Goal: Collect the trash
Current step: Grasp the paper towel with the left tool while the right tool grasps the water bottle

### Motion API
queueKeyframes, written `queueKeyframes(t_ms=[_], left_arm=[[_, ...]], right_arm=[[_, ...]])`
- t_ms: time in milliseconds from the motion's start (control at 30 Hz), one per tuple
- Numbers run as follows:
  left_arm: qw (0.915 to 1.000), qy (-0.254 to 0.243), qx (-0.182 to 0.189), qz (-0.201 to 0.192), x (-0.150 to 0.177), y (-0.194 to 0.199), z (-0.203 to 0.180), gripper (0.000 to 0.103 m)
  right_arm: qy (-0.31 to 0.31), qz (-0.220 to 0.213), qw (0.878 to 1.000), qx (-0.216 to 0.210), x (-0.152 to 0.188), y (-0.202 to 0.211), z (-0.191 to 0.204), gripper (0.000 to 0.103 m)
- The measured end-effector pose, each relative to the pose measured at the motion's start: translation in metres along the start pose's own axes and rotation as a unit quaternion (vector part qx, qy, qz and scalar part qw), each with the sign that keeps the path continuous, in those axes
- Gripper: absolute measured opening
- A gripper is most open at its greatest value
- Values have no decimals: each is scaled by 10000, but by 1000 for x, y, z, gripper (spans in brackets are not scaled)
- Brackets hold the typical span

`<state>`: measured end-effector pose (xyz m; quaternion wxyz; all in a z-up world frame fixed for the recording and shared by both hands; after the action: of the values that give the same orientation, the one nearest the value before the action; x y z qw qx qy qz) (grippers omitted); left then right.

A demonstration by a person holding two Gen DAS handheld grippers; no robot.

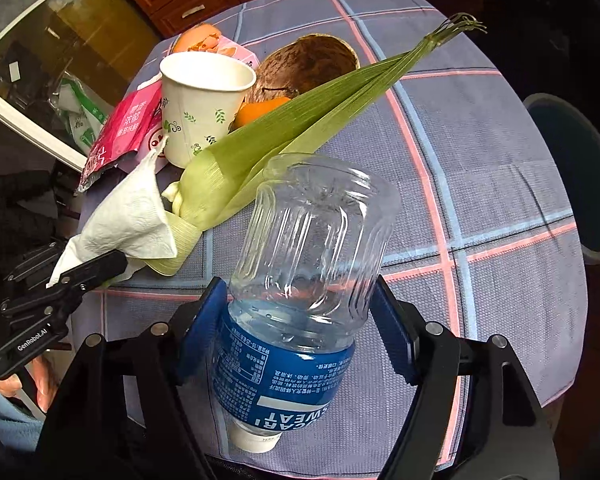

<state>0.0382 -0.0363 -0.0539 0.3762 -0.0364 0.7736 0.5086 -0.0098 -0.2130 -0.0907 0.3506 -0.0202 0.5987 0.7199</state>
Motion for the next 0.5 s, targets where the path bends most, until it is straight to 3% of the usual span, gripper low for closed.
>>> queueKeyframes(t_ms=[133, 333, 500], left_arm=[[9999, -43, -73, -111, -2, 11, 0, 32], [9996, 107, -222, -163, -4, 19, 15, 40], [9988, 228, -340, -251, -1, 29, 27, 40]], right_arm=[[-37, -42, 10000, 25, 0, 3, -3, 70], [14, -96, 9999, 62, 2, 7, -3, 70], [94, -130, 9998, 93, 3, 9, 0, 69]])
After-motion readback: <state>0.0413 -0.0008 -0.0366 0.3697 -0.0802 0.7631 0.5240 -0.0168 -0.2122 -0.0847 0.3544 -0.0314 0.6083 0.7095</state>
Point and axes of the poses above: each gripper's, at about its wrist camera, not at the fingertips, and y roughly against the way its jaws point, z to its left, x to its underside, the point moved 4 cm from there along -y, roughly the way its jaws point, and after that the axes turned 11 degrees about -z, right-handed, at the moved point
